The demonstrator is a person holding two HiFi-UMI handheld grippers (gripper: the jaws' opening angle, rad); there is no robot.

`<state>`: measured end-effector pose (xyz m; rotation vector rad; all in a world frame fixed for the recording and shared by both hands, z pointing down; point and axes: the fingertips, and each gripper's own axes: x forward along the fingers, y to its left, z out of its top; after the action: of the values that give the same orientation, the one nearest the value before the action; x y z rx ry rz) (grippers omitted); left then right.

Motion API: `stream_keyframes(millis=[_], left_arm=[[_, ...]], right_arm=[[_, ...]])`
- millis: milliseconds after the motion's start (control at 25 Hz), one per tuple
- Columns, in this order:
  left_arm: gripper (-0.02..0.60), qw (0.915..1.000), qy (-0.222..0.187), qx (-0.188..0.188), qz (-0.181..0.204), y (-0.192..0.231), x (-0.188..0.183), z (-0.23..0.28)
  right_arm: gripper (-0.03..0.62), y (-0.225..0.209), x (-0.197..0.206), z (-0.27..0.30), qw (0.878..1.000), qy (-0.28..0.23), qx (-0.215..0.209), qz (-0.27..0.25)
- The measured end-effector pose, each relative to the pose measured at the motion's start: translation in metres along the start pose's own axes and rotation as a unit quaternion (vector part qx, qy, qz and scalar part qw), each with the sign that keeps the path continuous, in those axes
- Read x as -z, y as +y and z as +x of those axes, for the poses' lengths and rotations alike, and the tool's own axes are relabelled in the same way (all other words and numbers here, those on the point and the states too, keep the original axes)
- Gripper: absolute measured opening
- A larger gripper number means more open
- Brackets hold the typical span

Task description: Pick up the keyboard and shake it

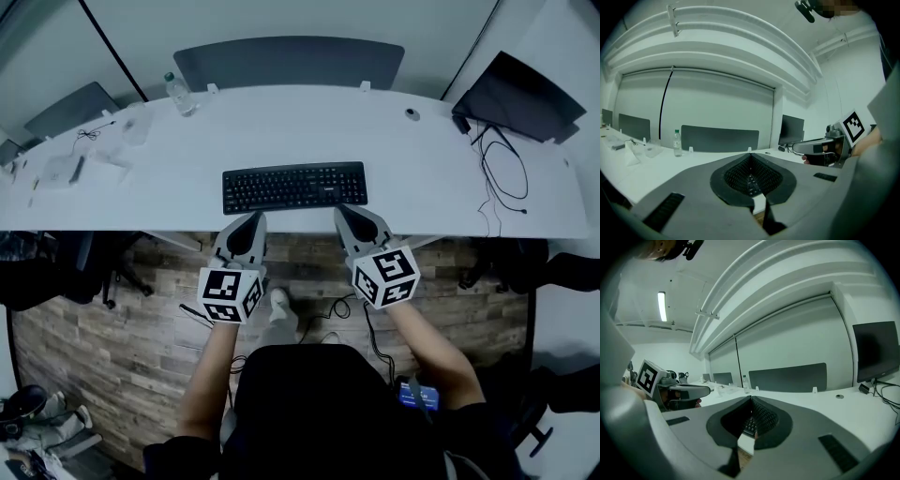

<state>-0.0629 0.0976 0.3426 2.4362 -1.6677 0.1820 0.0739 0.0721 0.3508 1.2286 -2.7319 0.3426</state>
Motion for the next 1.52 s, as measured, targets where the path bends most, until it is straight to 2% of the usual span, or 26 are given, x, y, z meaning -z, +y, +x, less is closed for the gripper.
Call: stream_keyframes(millis=[520,800,1160,1520], left_arm=[[0.008,0.9983,0.027,0.049,-0.018,0.094,-0.001,0.046],[0.008,0.9961,0.047,0.073,-0.017,0.127,0.015,0.060],[0.008,0.9930,0.073,0.092,-0.016,0.136,0.036,0.077],[0.008,0.9891,0.102,0.105,-0.009,0.118,0.049,0.116]], right_arm=[[0.018,-0.009,-0.006,0.085,0.997,0.041,0.056,-0.015],[0.017,-0.005,0.002,0.117,0.995,0.062,0.074,-0.023],[0.018,-0.012,0.026,0.133,0.993,0.094,0.070,-0.017],[0.018,-0.048,0.043,0.138,0.991,0.118,0.057,-0.009]])
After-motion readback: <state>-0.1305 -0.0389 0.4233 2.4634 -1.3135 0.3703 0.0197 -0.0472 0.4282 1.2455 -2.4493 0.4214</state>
